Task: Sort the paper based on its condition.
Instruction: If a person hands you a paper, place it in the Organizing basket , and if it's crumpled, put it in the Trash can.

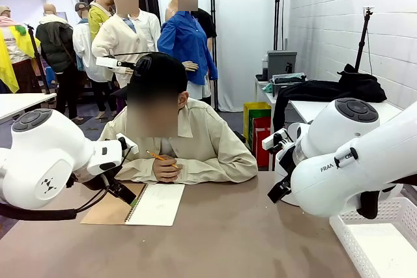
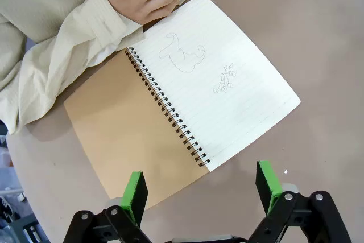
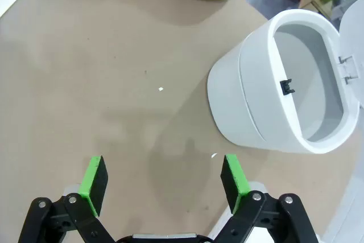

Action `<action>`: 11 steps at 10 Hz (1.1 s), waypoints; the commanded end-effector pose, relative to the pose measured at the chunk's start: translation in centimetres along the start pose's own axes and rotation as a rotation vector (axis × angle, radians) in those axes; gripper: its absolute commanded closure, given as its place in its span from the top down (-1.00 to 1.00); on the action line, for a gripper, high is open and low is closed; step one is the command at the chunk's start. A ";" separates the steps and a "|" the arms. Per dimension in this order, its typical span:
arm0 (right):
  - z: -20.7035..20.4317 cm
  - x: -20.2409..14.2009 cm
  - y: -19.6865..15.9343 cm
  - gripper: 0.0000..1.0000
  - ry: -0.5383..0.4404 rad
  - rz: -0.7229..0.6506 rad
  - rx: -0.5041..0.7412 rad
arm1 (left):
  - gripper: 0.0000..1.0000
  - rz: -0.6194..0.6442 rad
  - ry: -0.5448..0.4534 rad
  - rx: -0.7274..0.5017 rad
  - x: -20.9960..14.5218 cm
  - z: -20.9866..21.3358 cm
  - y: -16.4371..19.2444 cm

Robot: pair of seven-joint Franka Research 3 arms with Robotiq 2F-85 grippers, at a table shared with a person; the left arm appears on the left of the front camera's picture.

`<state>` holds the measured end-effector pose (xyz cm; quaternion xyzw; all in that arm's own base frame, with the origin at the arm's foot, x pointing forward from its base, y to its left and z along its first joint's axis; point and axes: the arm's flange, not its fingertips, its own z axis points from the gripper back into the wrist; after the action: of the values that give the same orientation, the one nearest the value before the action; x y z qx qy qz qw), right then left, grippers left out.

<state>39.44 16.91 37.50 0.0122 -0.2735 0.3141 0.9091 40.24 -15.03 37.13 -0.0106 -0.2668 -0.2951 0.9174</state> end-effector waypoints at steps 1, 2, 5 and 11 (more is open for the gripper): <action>0.0 0.0 0.0 1.00 0.000 0.000 0.000 | 1.00 0.000 0.000 0.000 0.0 0.0 0.0; 0.0 0.0 0.0 1.00 0.000 0.000 0.000 | 1.00 0.000 0.000 0.000 0.0 0.0 0.0; 0.0 0.0 0.0 1.00 0.000 0.000 0.000 | 1.00 0.000 0.000 0.000 0.0 0.0 0.0; 3.9 4.0 6.8 1.00 0.013 0.111 0.307 | 1.00 0.008 -0.014 -0.202 0.3 7.3 -1.4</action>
<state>35.32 25.01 41.56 0.1228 -0.2205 0.3837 0.8883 37.27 -16.85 42.23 -0.0741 -0.2519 -0.3001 0.9170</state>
